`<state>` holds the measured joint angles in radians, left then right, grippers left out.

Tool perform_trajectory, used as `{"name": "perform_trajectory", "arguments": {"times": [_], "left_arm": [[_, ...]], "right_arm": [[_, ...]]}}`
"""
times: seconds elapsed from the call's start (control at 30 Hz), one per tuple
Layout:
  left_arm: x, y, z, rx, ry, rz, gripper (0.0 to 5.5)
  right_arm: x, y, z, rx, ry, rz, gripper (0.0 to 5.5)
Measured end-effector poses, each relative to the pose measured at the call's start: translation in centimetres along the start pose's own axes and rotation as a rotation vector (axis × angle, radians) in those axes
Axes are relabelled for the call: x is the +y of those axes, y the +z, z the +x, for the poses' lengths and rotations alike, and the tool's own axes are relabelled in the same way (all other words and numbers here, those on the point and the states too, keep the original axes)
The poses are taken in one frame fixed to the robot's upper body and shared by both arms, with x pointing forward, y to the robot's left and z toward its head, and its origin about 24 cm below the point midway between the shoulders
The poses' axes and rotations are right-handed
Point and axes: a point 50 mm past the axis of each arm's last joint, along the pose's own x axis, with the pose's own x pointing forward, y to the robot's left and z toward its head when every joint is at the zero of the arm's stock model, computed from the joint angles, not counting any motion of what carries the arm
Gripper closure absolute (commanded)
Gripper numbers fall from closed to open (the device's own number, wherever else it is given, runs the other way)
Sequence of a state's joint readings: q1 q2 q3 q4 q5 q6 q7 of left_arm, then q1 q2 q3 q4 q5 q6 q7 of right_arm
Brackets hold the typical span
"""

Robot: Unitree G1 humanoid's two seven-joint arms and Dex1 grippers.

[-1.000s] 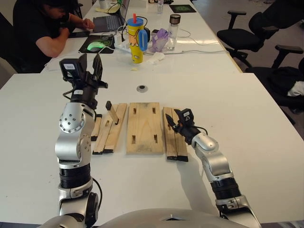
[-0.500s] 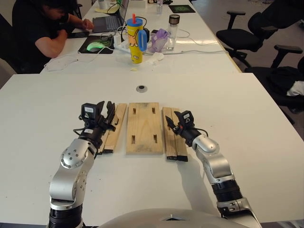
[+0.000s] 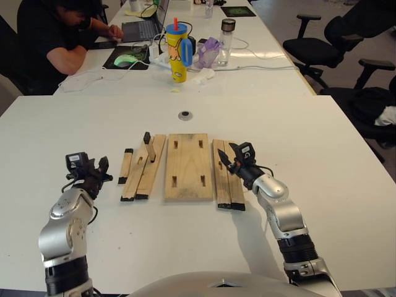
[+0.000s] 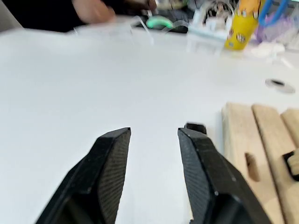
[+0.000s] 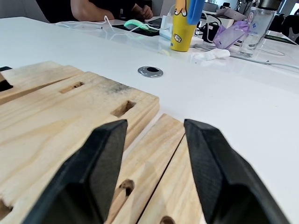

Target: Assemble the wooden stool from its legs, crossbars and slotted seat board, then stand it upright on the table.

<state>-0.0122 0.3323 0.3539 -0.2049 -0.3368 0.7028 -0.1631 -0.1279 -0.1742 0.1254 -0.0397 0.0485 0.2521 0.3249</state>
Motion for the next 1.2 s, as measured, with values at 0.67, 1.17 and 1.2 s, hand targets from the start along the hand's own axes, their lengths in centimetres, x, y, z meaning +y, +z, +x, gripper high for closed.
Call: {"name": "perform_trajectory", "arguments": {"times": [0.67,1.17,1.2], "left_arm": [[-1.6,-0.6,2.0,0.179,-0.159,0.062,2.15],[-1.7,-1.2,2.0,0.216,-0.193,0.078,4.13],[-1.7,-1.2,2.0,0.219,-0.198,0.083,4.29]], "right_arm": [[0.1,0.0,0.0,0.003,0.002,0.007,3.25],[-1.4,1.2,-1.3,-0.005,-0.051,0.009,3.25],[-1.5,1.1,-1.6,0.006,-0.056,0.018,3.25]]}}
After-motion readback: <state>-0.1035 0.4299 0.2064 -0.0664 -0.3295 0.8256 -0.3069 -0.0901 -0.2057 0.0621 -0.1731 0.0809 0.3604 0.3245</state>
